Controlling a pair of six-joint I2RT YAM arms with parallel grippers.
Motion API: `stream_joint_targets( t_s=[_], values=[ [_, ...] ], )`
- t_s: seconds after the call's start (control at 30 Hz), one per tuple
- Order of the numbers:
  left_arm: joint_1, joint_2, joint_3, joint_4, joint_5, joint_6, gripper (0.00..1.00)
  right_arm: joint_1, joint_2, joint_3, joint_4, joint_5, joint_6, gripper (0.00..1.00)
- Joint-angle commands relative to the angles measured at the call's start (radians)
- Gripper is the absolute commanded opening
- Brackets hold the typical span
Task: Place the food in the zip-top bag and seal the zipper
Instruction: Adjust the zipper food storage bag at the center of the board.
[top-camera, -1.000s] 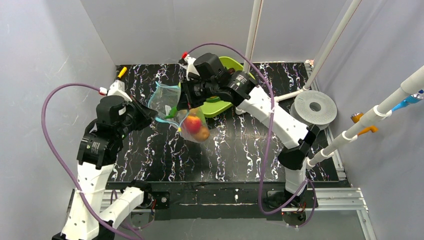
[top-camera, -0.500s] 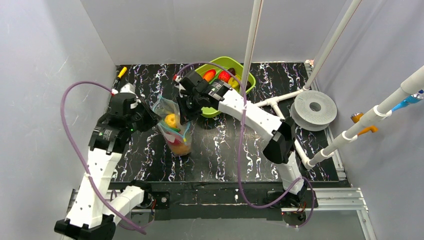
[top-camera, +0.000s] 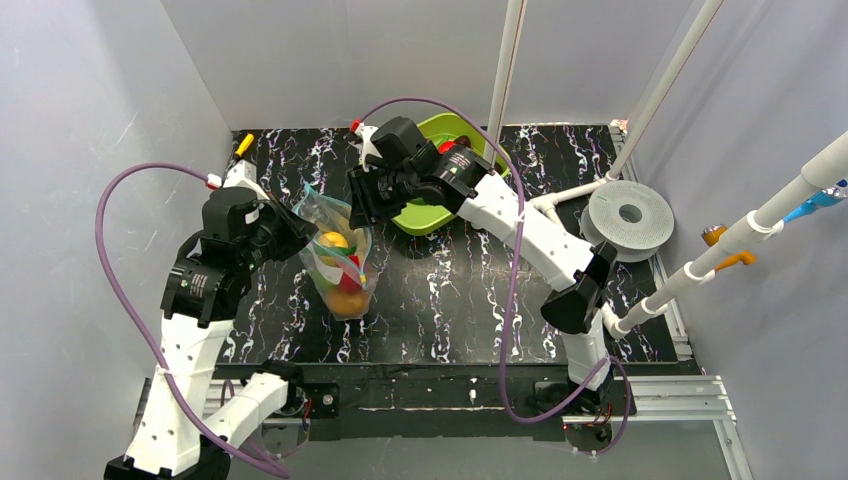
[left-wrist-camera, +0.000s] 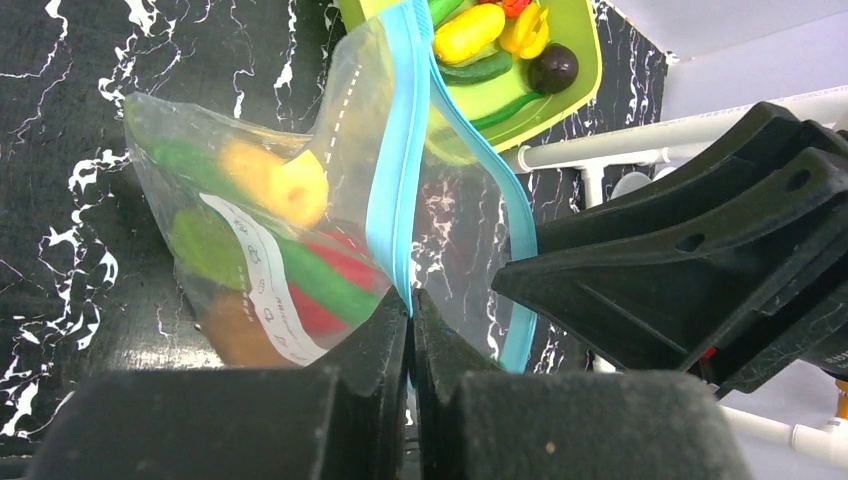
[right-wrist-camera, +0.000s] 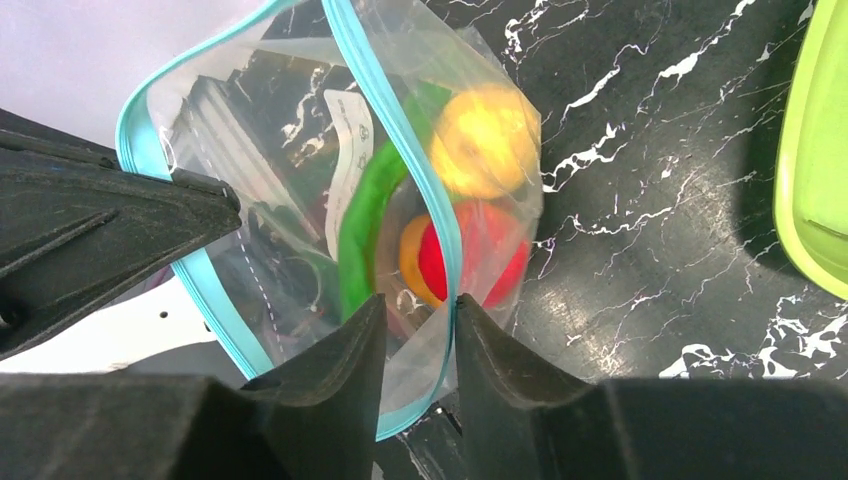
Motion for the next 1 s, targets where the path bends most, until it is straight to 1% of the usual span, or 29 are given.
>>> stream_joint_targets(
  t_s=[0.0,0.1,0.27,0.37,0.47,0.63,0.7,0.73,0.77,0.8,0.87,0.93,0.97],
  values=[
    [0.005,-0.003,0.005,0.014,-0.007,0.002,0.00,0.003,-0.045,0.015,0.031,-0.006,-0.020,0.45],
    [0.005,-0.002,-0.010,0.025,0.001,-0.004,0.00,0.011,-0.054,-0.023,0.039,-0.005,-0.030,0.62],
    [0.006,0.000,-0.011,0.027,0.001,-0.008,0.00,0.018,-0.051,-0.038,0.009,-0.005,-0.055,0.79],
    [0.005,-0.004,-0.013,0.030,0.001,-0.010,0.00,0.021,-0.054,-0.064,0.006,-0.014,-0.063,0.81],
    [0.005,-0.002,-0.010,0.030,0.001,-0.011,0.00,0.027,-0.054,-0.084,0.006,-0.056,-0.062,0.79],
    [0.005,0.004,-0.006,0.032,0.001,-0.011,0.00,0.057,-0.057,-0.136,0.044,-0.105,-0.063,0.82],
    [0.006,0.004,-0.006,0.035,0.001,-0.011,0.00,0.061,-0.040,-0.137,0.040,-0.117,-0.061,0.78],
    [0.005,0.004,-0.006,0.034,0.001,-0.011,0.00,0.062,-0.031,-0.140,0.036,-0.121,-0.059,0.72],
    [0.005,0.003,-0.005,0.034,0.001,-0.011,0.00,0.062,-0.026,-0.148,0.033,-0.121,-0.058,0.61],
    [0.006,0.002,-0.006,0.032,0.001,-0.011,0.00,0.062,-0.023,-0.154,0.032,-0.123,-0.058,0.53],
    [0.006,0.001,-0.004,0.029,0.001,-0.009,0.00,0.063,-0.022,-0.168,0.032,-0.126,-0.057,0.39],
    [0.005,0.001,-0.004,0.028,0.001,-0.008,0.00,0.063,-0.024,-0.180,0.034,-0.140,-0.055,0.35],
    [0.005,-0.001,-0.006,0.027,0.000,-0.007,0.00,0.064,-0.025,-0.184,0.036,-0.142,-0.056,0.35]
  ],
)
